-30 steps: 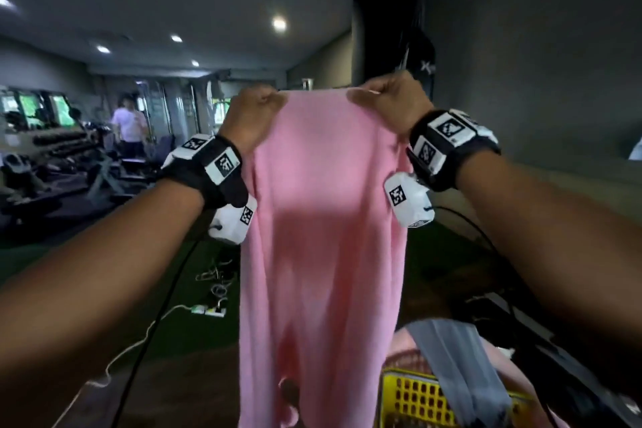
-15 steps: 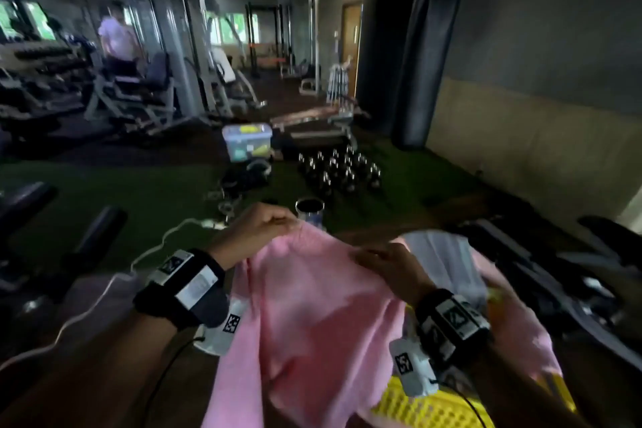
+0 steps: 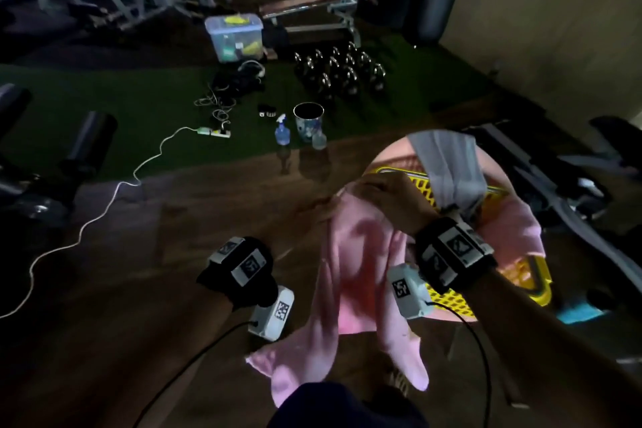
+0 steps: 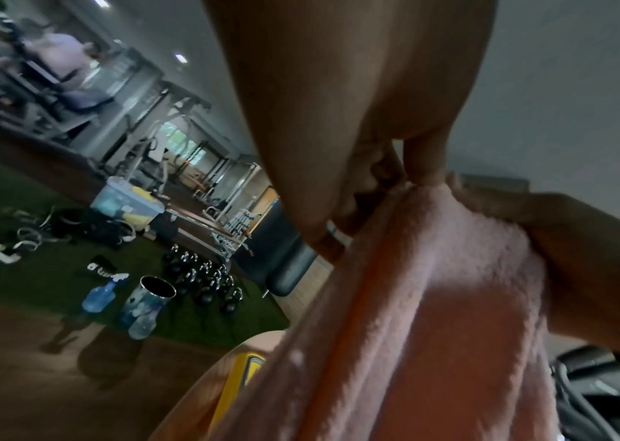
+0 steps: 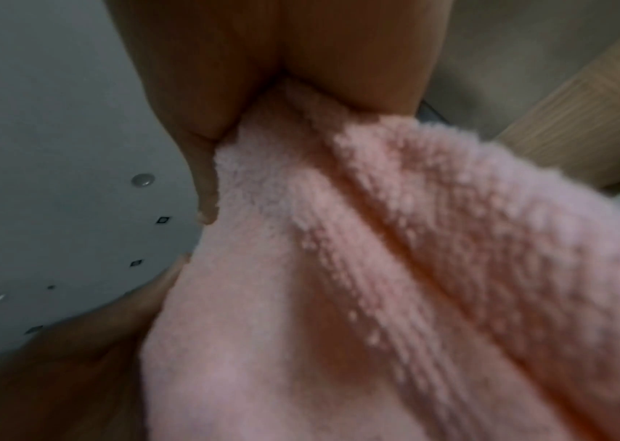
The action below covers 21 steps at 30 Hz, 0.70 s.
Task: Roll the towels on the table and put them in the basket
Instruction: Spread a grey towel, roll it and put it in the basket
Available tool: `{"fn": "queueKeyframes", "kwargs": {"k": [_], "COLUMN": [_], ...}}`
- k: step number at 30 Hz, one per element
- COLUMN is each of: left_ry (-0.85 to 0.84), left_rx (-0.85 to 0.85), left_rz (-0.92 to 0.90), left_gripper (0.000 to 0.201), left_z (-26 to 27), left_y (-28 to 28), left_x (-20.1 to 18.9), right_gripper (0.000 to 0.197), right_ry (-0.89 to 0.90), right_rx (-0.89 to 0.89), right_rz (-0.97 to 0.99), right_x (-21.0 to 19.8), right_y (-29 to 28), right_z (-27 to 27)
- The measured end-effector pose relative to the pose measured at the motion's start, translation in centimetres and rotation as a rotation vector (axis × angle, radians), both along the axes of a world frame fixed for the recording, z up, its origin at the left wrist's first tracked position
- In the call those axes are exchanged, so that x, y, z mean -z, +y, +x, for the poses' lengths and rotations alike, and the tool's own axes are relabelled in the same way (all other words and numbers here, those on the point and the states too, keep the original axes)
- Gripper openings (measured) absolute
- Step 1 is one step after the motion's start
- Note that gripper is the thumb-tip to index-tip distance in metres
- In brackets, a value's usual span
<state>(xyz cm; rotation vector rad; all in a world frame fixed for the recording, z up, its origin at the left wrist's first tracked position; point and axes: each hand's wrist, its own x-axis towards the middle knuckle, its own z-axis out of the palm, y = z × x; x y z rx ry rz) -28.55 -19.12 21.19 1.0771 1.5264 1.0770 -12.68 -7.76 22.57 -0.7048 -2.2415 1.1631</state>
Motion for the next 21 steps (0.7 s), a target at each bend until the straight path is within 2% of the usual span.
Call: {"fn": "queueKeyframes", "kwargs": {"k": [3, 5, 7, 8, 10, 13, 15, 17, 21], "left_ry": [-0.172, -0.107, 0.002, 0.008, -0.035, -0.007, -0.058, -0.182, -0.204], "left_rx": [0.011, -0.053, -0.191, -0.224, -0.170, 0.056, 0.171, 0.180, 0.091], "left_rz": [0.139, 0.216, 0.345, 0.386, 0.422, 0.295, 0.178, 0.109, 0.154], "left_gripper": [0.018, 0.023, 0.013, 0.015, 0.018, 0.023, 0.023, 0.019, 0.015], "left_z": [0.2, 0.3, 0.5, 0.7, 0.8, 1.2, 1.9, 2.4, 3.1], "left_y": [0.6, 1.3, 2.2, 2.6, 3.1, 3.5, 3.2, 2.5, 1.4], "left_x": [0.4, 0.6, 0.3, -0.3, -2.0, -3.3, -2.5, -0.8, 0.4], "right_gripper": [0.010, 0.009, 0.013, 0.015, 0.022, 0.026, 0.027, 0.034, 0.019], "right_ry": [-0.018, -0.045, -0.056, -0.052, -0.054, -0.046, 0.004, 0.022, 0.033], "right_rx": [0.049, 0.047, 0.026, 0.018, 0.011, 0.054, 0.067, 0.074, 0.095], "right_rz": [-0.047, -0.059, -0.079, -0.096, -0.088, -0.083, -0.095, -0.082, -0.063], "right_x": [-0.5, -0.9, -1.0, -1.1, -1.0, -0.5, -0.5, -0.7, -1.8], "right_y": [0.1, -0.3, -0.9, -1.2, -1.6, -1.5, -1.5, -1.7, -1.7], "right_z": [1.1, 1.7, 1.9, 2.0, 2.3, 3.1, 3.7, 4.3, 5.3]}}
